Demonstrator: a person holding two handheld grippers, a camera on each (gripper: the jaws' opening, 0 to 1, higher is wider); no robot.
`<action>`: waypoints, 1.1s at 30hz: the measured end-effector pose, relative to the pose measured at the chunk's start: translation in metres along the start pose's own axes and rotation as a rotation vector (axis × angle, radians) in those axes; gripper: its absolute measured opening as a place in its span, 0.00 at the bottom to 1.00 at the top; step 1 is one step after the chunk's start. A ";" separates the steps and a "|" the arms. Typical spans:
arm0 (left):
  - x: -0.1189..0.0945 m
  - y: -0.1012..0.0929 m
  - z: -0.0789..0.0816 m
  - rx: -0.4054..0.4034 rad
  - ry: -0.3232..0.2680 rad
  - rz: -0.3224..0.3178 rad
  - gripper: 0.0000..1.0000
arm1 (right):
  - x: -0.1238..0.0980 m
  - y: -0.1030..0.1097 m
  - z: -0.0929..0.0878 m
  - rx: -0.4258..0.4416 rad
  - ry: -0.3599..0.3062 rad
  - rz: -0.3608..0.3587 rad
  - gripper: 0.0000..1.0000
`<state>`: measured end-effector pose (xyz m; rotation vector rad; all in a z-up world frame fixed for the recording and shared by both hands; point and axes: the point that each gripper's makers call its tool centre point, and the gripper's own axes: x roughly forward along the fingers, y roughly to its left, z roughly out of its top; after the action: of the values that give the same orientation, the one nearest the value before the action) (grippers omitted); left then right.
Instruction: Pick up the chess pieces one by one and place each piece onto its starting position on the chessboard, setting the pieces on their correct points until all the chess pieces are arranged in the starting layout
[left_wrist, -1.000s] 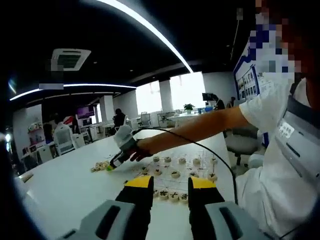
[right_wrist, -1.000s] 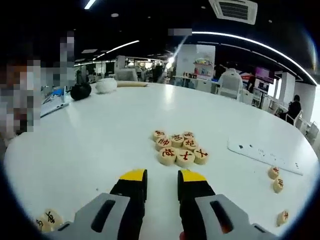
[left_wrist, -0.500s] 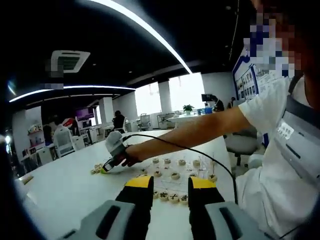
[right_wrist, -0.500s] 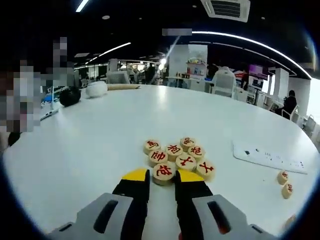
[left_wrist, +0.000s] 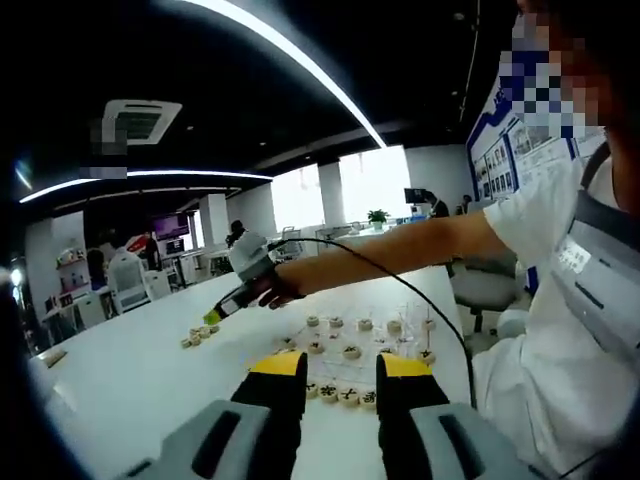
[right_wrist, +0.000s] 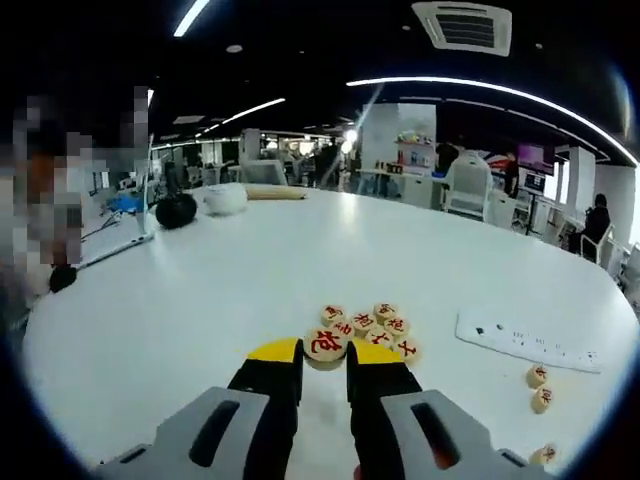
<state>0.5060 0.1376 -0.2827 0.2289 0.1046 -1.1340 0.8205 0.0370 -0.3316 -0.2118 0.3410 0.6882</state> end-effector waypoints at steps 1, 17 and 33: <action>0.000 -0.001 0.000 0.002 0.001 -0.001 0.30 | -0.010 0.004 0.001 -0.002 -0.009 0.012 0.19; 0.004 -0.007 0.001 0.011 0.011 -0.011 0.29 | -0.184 0.007 -0.013 0.055 -0.133 0.079 0.19; 0.005 -0.013 0.001 0.019 0.008 -0.016 0.29 | -0.243 0.008 -0.064 0.104 -0.112 0.061 0.19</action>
<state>0.4964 0.1276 -0.2847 0.2500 0.1027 -1.1501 0.6251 -0.1174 -0.3002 -0.0634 0.2765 0.7377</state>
